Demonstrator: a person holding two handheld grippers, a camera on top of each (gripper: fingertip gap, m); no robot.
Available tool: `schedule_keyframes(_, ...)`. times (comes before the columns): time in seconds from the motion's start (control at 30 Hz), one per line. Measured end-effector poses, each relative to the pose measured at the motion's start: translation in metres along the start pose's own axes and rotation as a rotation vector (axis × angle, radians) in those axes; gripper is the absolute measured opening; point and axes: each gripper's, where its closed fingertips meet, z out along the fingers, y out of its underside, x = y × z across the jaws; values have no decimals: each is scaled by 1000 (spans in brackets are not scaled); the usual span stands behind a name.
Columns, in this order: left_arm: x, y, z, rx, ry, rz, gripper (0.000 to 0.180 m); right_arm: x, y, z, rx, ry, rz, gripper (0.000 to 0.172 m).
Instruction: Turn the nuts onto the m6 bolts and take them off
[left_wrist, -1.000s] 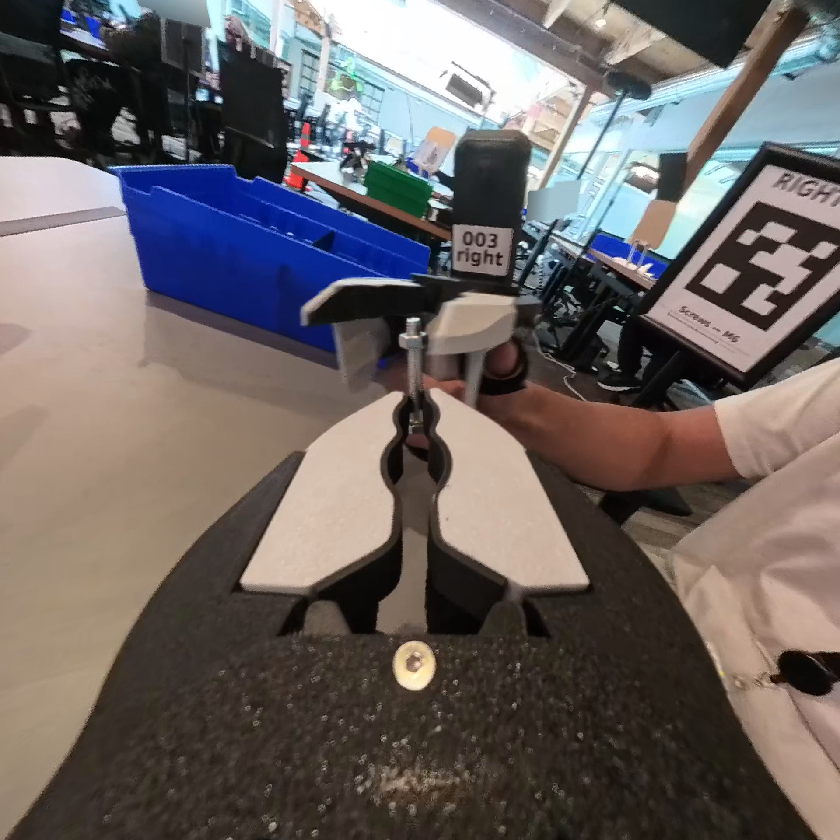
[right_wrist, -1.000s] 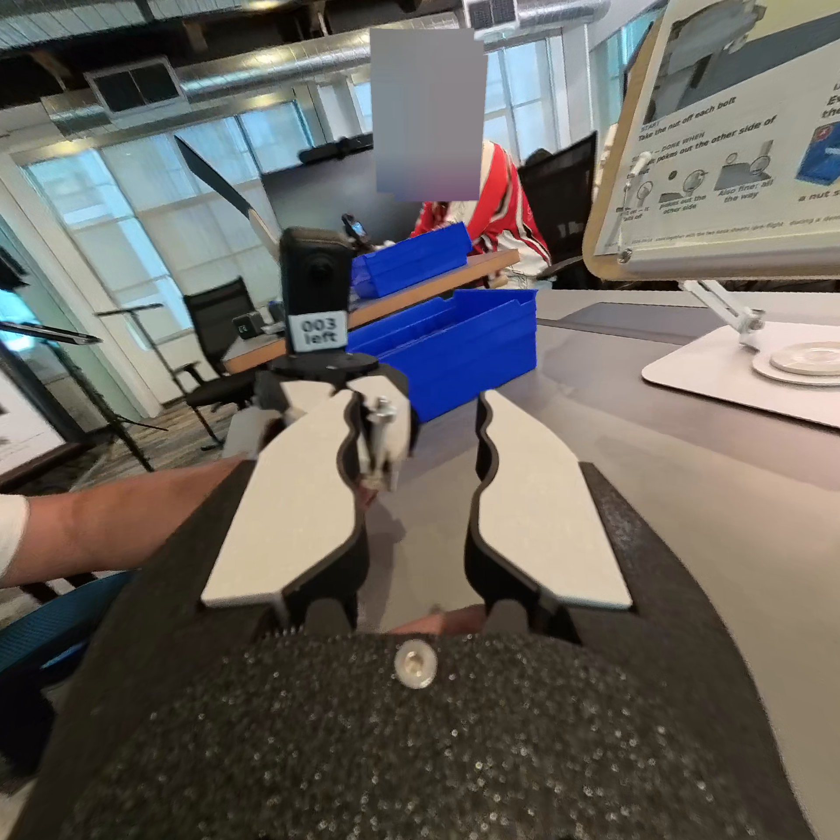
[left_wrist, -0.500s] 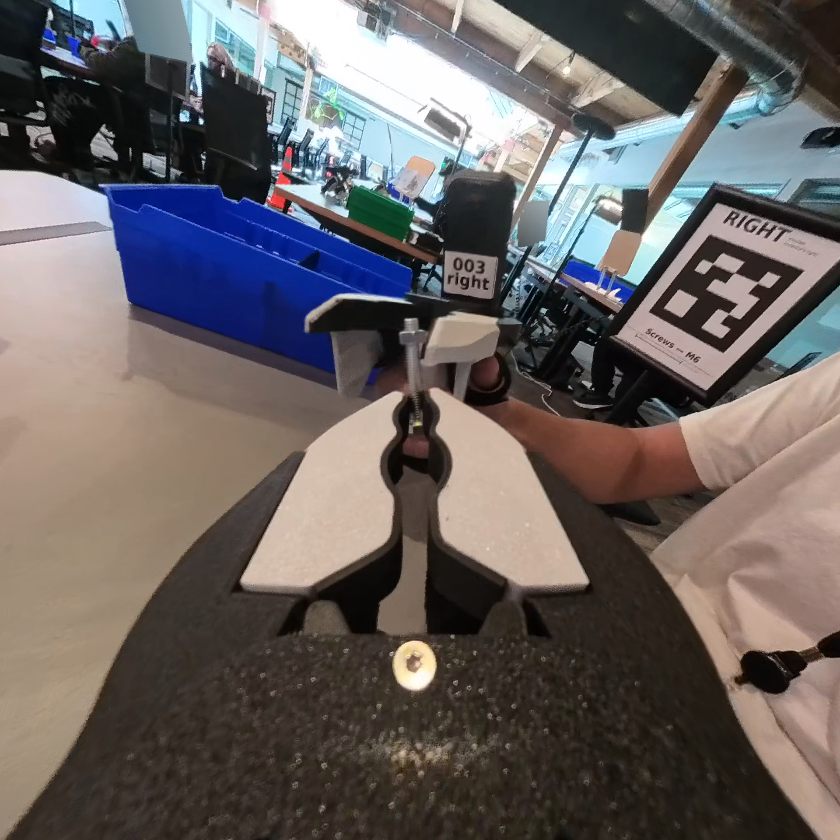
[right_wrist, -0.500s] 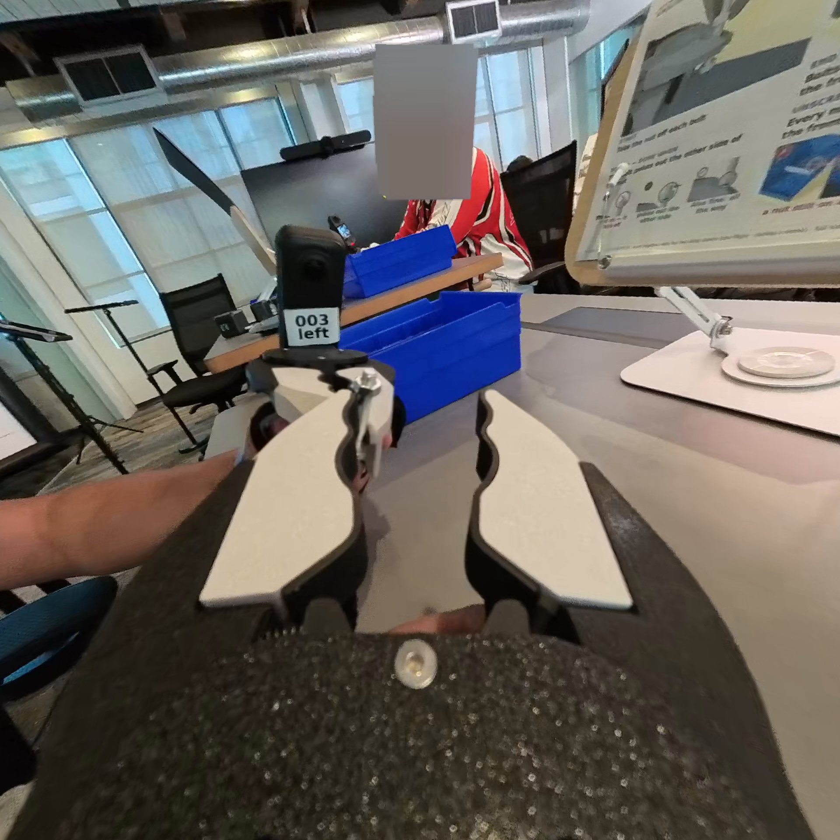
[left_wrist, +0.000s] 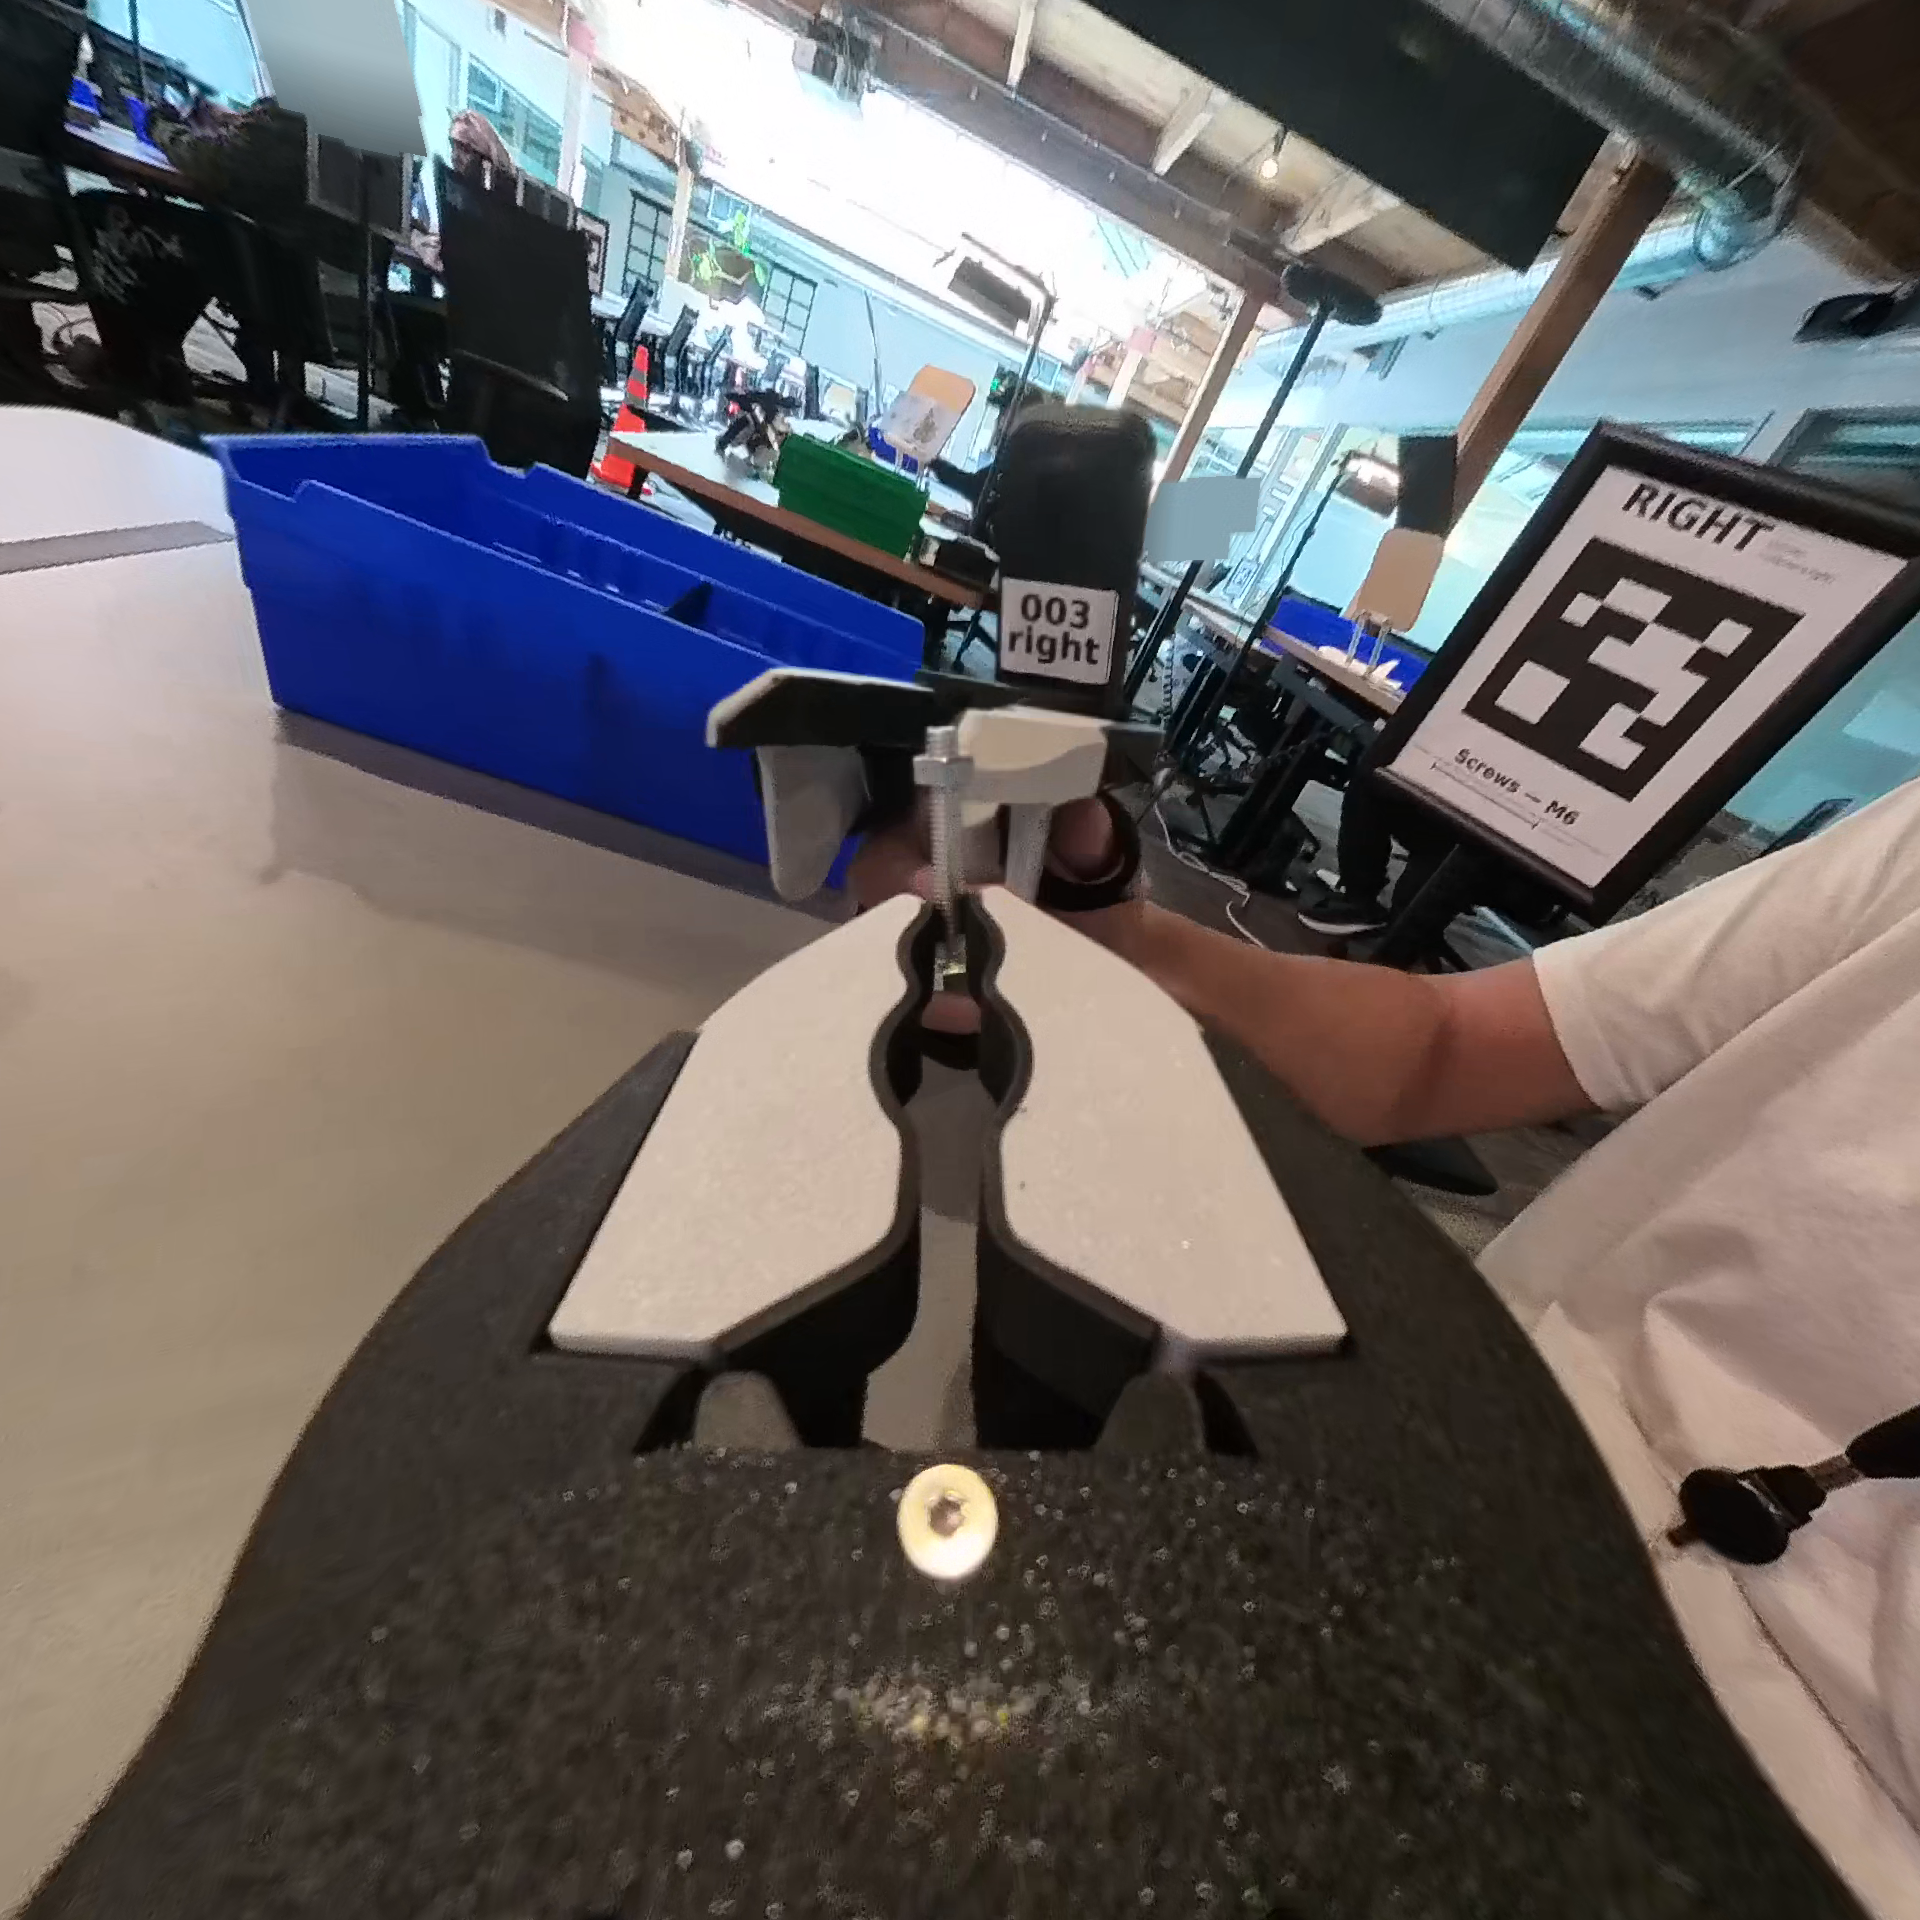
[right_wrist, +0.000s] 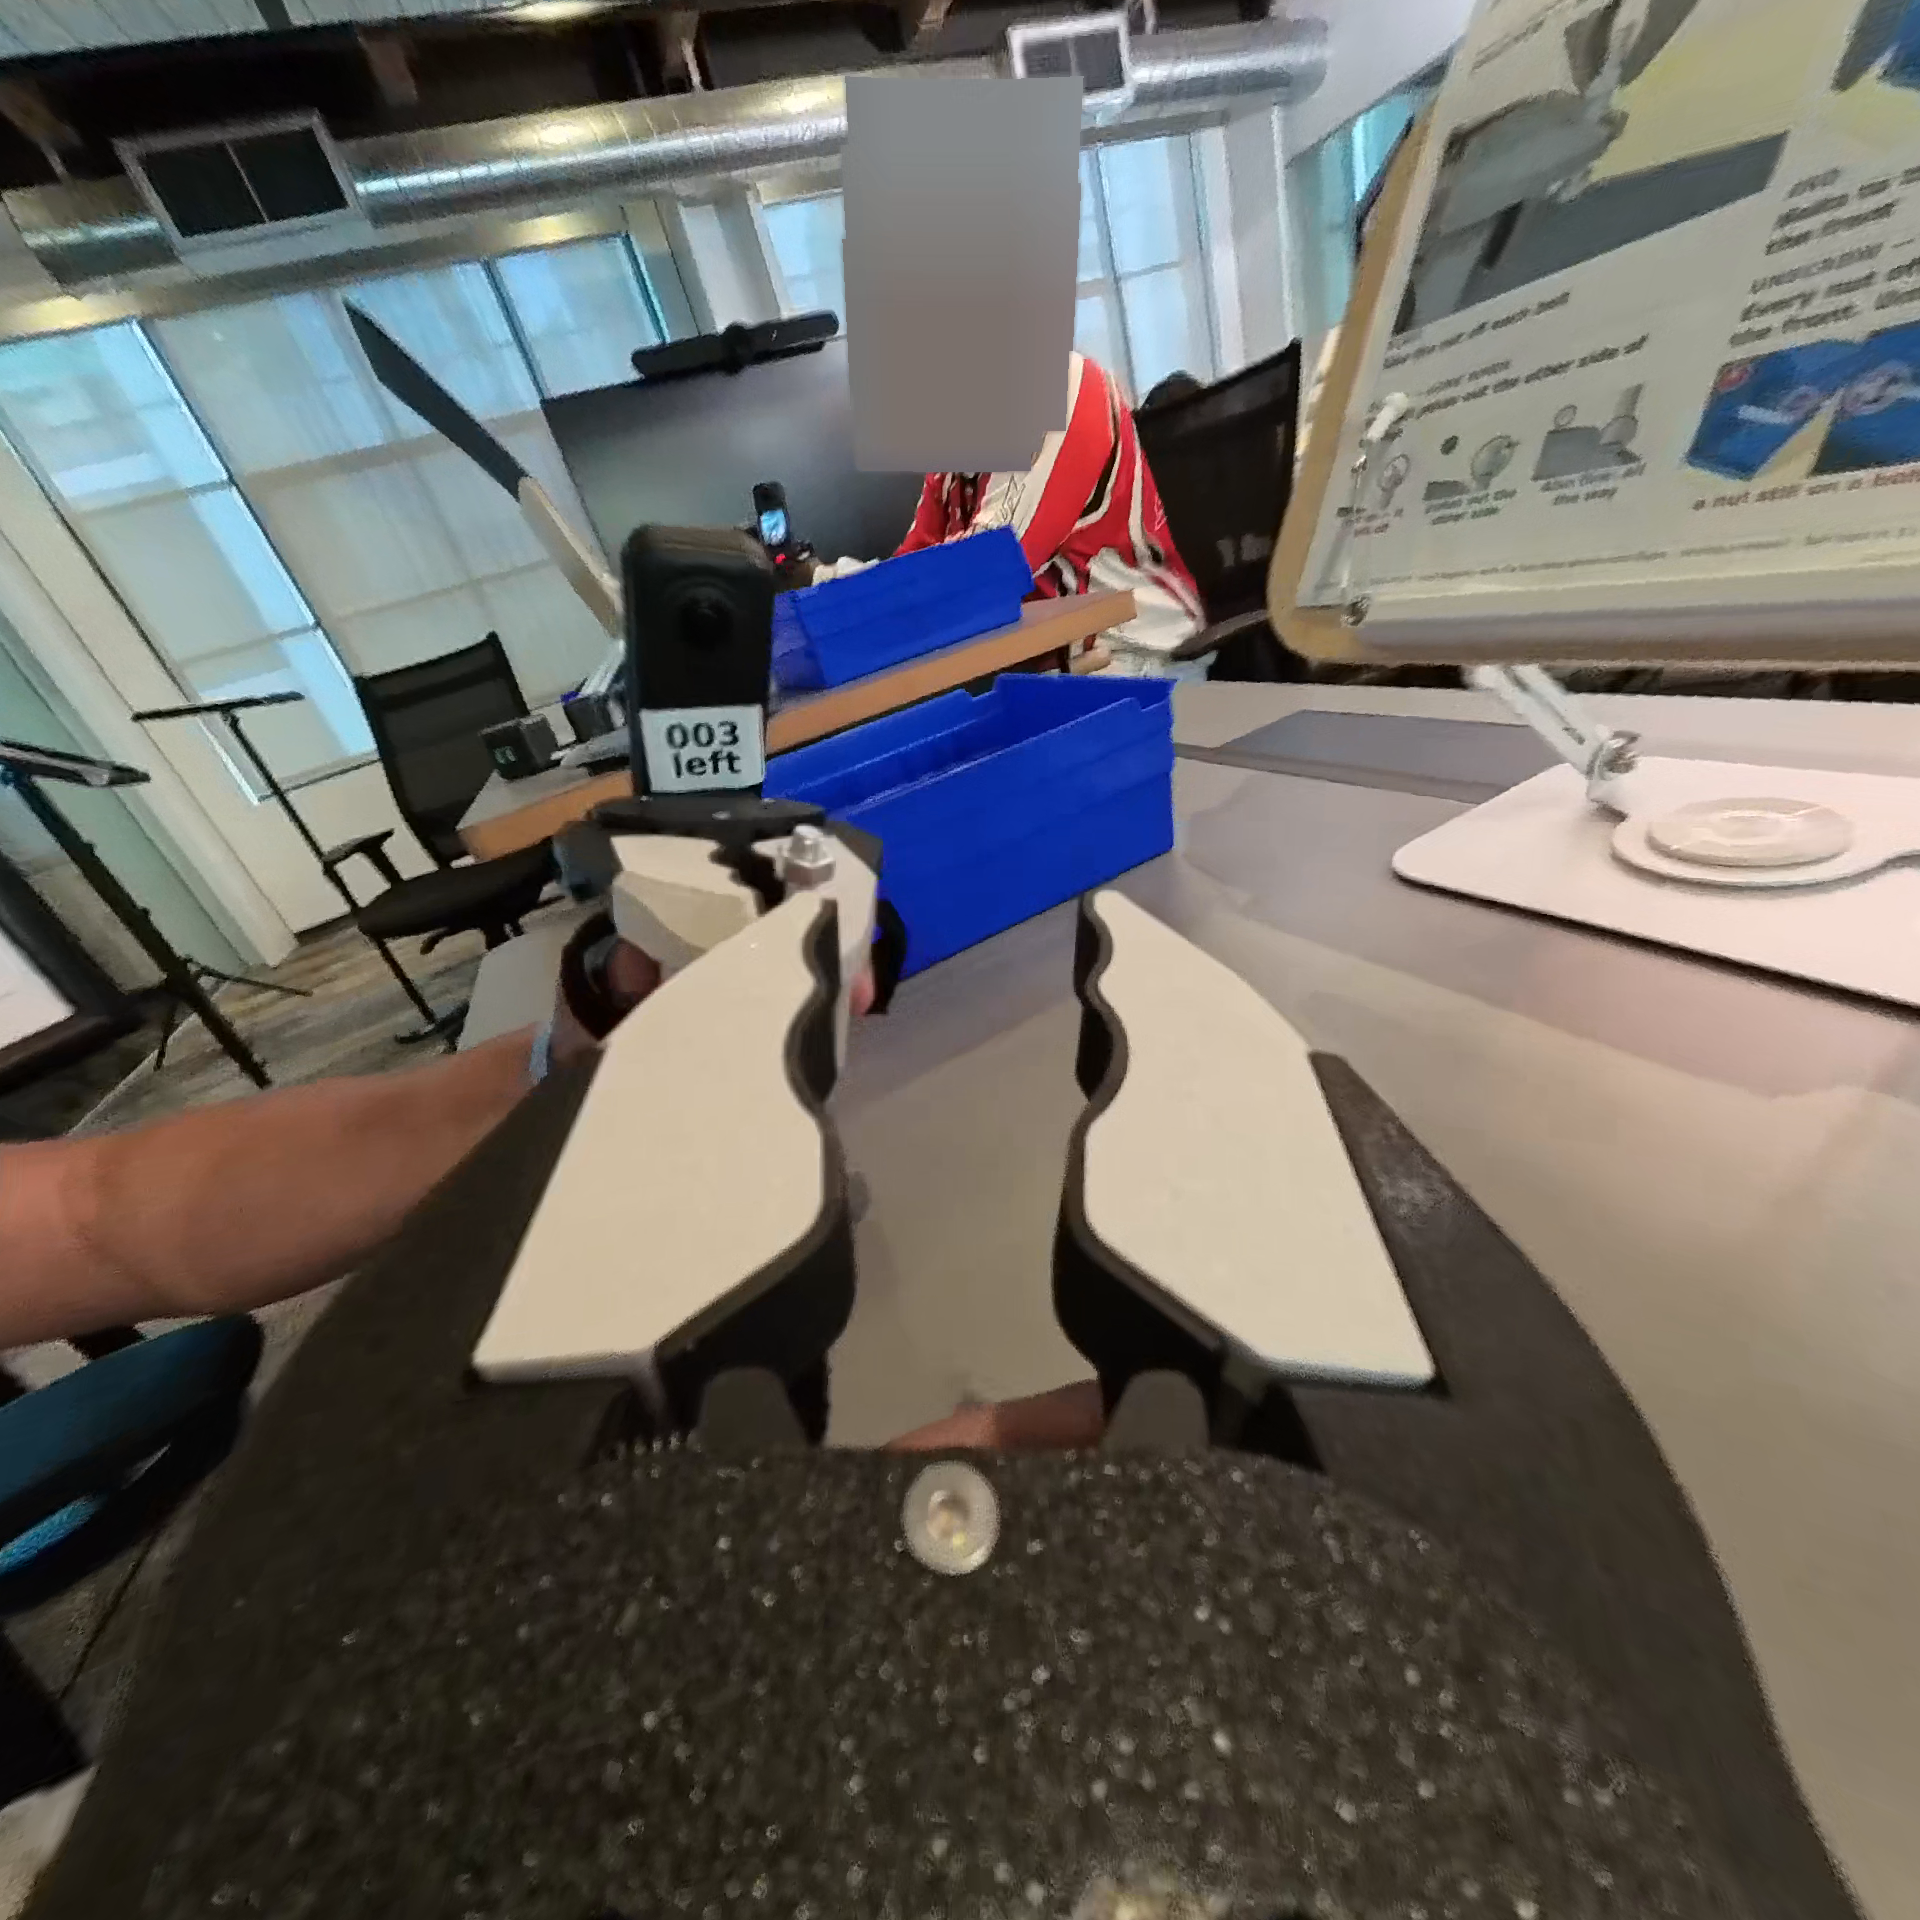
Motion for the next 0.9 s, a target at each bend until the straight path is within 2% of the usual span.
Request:
schedule_keyframes(0.2, -1, 8, 4, -43, -15, 21, 5, -17, -4, 10, 14, -61, 14, 44)
schedule_keyframes(0.3, 2, 0, 1, -6, 2, 12, 5, -10, 0, 7, 6, -41, 15, 47)
schedule_keyframes(0.33, 1, -3, -2, 6, 0, 12, 5, -5, -1, 4, 12, -30, 35, 42)
schedule_keyframes(0.43, -1, -5, -6, 16, -9, 6, 5, -1, -10, -2, 41, -33, 51, 42)
schedule_keyframes(0.6, 1, 5, 1, -33, -5, 22, 5, -21, -2, 12, -2, -67, -4, 44)
schedule_keyframes(0.77, 2, -5, -6, 12, -5, 19, 5, 2, -8, -3, 32, -18, 50, 42)
schedule_keyframes(0.9, 1, 4, -1, -31, -9, 23, 5, -18, -8, 7, 21, -66, 21, 43)
